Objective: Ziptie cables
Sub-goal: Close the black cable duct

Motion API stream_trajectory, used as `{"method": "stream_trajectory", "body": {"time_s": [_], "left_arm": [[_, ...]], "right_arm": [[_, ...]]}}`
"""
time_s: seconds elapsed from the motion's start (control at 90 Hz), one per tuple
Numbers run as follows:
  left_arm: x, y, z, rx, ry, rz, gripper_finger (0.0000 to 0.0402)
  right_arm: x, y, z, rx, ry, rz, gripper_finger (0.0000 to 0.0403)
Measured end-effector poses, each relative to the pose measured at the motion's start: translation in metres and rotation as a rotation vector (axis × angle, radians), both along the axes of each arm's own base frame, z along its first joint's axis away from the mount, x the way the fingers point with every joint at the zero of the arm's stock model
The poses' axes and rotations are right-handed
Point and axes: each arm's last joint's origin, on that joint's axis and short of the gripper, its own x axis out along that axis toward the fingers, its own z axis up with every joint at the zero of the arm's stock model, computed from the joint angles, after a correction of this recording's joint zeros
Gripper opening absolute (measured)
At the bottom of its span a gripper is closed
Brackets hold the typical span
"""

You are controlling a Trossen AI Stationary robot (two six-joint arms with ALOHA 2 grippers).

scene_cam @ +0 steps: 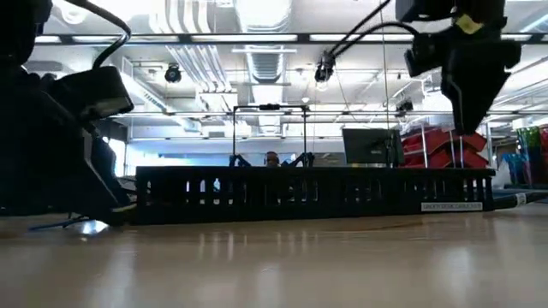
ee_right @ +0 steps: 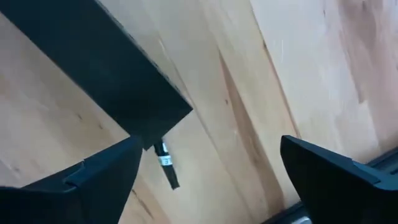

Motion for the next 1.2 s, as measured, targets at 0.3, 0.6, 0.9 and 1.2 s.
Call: {"method": "stream_trajectory", "body": {"time_s": [0.3,0.6,0.9,1.2], "left_arm": [[0.001,0.0,0.021,0.016,-0.087,-0.023,0.0308],[0.009,-0.004,-0.005,0.071,-0.077,-0.03,0.0308],[0.013,-0.006,-0.012,0.075,-0.109,-0.006,0.0302],[0.015,-0.007,-0.013,0.065,-0.111,-0.006,0.0213]], "right_arm": [[0.002,0.0,-0.011,0.0,-0.031,0.0,0.0366],[0.003,0.0,-0.022,0.002,-0.062,0.013,0.0366],[-0.002,-0.002,-0.024,-0.027,-0.024,0.022,0.0366],[-0.007,-0.002,-0.03,-0.03,0.014,-0.044,0.0364]]}}
